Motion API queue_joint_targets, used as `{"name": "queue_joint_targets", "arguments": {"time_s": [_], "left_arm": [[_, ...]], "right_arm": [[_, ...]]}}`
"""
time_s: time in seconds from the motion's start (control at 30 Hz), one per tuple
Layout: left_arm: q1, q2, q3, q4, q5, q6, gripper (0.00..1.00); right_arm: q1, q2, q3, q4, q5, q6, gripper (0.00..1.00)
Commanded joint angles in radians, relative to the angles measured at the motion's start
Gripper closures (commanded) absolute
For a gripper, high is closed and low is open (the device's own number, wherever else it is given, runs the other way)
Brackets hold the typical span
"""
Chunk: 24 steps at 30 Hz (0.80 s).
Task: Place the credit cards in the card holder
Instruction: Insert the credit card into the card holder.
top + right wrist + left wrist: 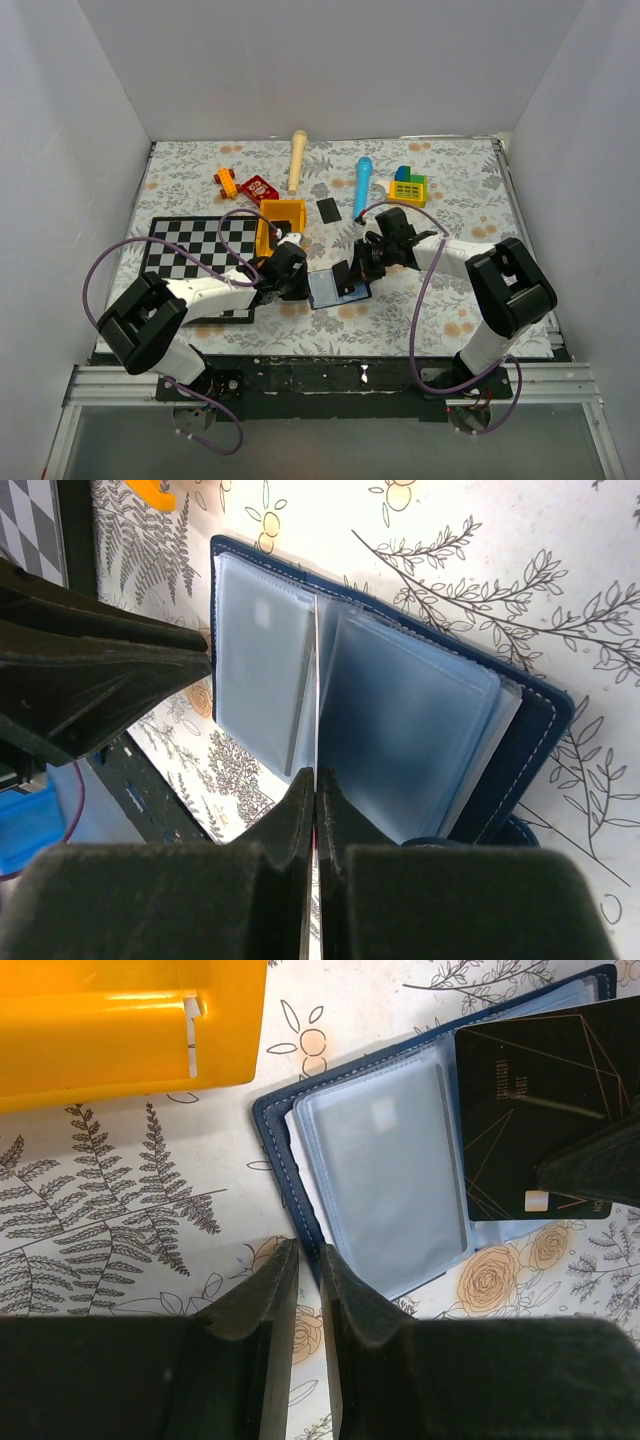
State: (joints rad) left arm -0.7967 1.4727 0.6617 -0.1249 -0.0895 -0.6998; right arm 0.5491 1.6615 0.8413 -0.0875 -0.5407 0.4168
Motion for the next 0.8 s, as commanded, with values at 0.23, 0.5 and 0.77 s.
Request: {"name": "queue_joint_targets", "arguments": {"time_s": [0.23, 0.5, 0.77], "left_arm": [[-0.001, 0.014, 0.016, 0.025, 0.002, 0.023, 0.87], [-0.001, 0.017, 0.015, 0.025, 0.005, 0.025, 0.87], [-0.001, 0.023, 0.016, 0.031, 0.008, 0.025, 0.87]], "right_arm": [[-0.006, -0.005, -0.01, 0.043, -0.031, 0.066, 0.99], [-0.009, -0.088, -0.025, 0.049, 0.013, 0.12, 0.99], [-0.02, -0.1, -0.028, 0.055, -0.015, 0.152, 0.99]]}}
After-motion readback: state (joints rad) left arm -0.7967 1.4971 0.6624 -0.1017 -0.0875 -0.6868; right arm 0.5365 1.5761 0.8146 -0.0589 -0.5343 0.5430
